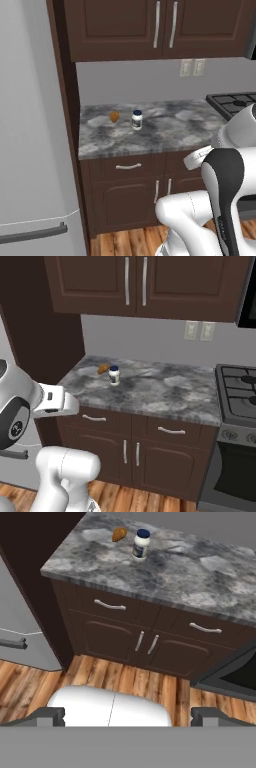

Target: Pick the ketchup and mayonnaise from the counter and place them in the cabinet.

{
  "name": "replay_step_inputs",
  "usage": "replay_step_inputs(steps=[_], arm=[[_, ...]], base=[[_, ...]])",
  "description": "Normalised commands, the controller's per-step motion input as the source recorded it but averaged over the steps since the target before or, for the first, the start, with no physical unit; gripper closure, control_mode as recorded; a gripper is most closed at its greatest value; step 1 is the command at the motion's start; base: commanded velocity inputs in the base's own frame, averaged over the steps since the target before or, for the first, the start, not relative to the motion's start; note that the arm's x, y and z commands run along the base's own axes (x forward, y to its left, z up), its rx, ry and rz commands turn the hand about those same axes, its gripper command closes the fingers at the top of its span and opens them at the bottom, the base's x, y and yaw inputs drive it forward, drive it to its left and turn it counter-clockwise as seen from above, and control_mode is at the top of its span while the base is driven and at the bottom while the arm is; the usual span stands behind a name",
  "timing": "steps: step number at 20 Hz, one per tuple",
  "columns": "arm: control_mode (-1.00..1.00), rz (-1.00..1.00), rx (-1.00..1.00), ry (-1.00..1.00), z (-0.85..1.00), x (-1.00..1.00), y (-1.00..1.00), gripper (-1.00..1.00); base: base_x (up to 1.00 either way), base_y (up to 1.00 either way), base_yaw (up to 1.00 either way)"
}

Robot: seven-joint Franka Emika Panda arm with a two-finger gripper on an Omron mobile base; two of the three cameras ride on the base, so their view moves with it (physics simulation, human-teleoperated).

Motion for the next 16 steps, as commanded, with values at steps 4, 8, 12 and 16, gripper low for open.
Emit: replay_step_inputs(steps=[4,8,12,16], arm=[[1.00,0.00,0.00,0.00,0.00,0.00,0.00,-1.00],[1.00,0.00,0.00,0.00,0.00,0.00,0.00,-1.00],[1.00,0.00,0.00,0.00,0.00,0.00,0.00,-1.00],[1.00,0.00,0.00,0.00,0.00,0.00,0.00,-1.00]], base=[[0.41,-0.14,0.00],[0.39,-0.10,0.00],[0.36,-0.08,0.00],[0.35,-0.09,0.00]])
